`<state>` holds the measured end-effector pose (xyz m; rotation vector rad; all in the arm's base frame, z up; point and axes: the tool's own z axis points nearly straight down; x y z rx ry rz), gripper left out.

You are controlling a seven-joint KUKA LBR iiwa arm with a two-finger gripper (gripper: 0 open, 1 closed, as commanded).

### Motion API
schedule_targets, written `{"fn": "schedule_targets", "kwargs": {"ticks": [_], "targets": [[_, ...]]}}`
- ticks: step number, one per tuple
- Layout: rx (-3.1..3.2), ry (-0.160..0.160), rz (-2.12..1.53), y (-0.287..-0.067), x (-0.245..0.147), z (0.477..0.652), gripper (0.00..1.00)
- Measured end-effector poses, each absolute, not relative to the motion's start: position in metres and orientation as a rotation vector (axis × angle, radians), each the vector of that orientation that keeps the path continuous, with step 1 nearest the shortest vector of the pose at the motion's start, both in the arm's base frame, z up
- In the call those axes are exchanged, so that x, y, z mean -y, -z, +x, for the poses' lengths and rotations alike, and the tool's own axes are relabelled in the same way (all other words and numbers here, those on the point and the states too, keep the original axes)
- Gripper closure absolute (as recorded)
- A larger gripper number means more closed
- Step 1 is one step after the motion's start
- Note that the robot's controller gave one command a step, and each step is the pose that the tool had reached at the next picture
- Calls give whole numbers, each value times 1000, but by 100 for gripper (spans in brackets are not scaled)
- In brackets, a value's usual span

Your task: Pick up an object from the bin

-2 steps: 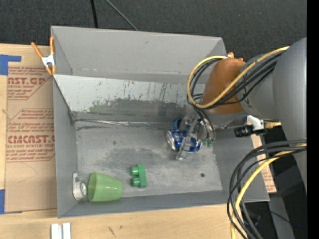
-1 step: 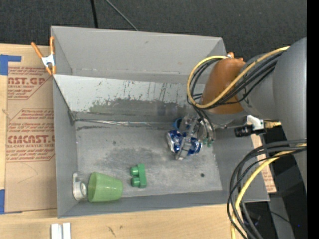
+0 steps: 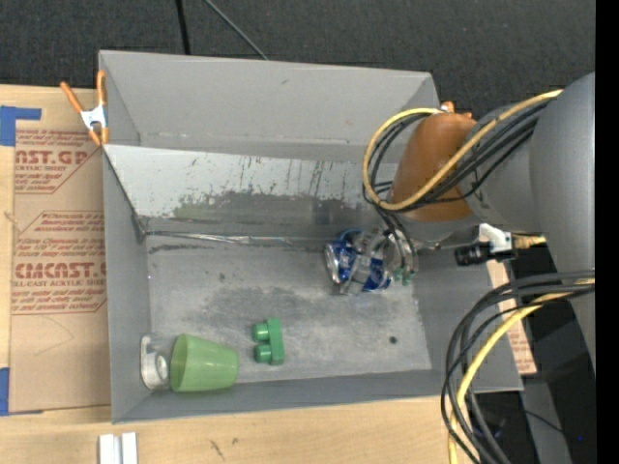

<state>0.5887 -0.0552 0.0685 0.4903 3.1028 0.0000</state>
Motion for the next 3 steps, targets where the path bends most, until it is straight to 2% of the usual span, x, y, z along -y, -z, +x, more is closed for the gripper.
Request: {"fn": "schedule_targets", "kwargs": {"ticks": [1,2,3], "targets": [[-3101,0,488,-79,55,589,100],[-3094,-3,485,-154,54,592,100],[-3100,-3,484,-169,53,593,100]]}}
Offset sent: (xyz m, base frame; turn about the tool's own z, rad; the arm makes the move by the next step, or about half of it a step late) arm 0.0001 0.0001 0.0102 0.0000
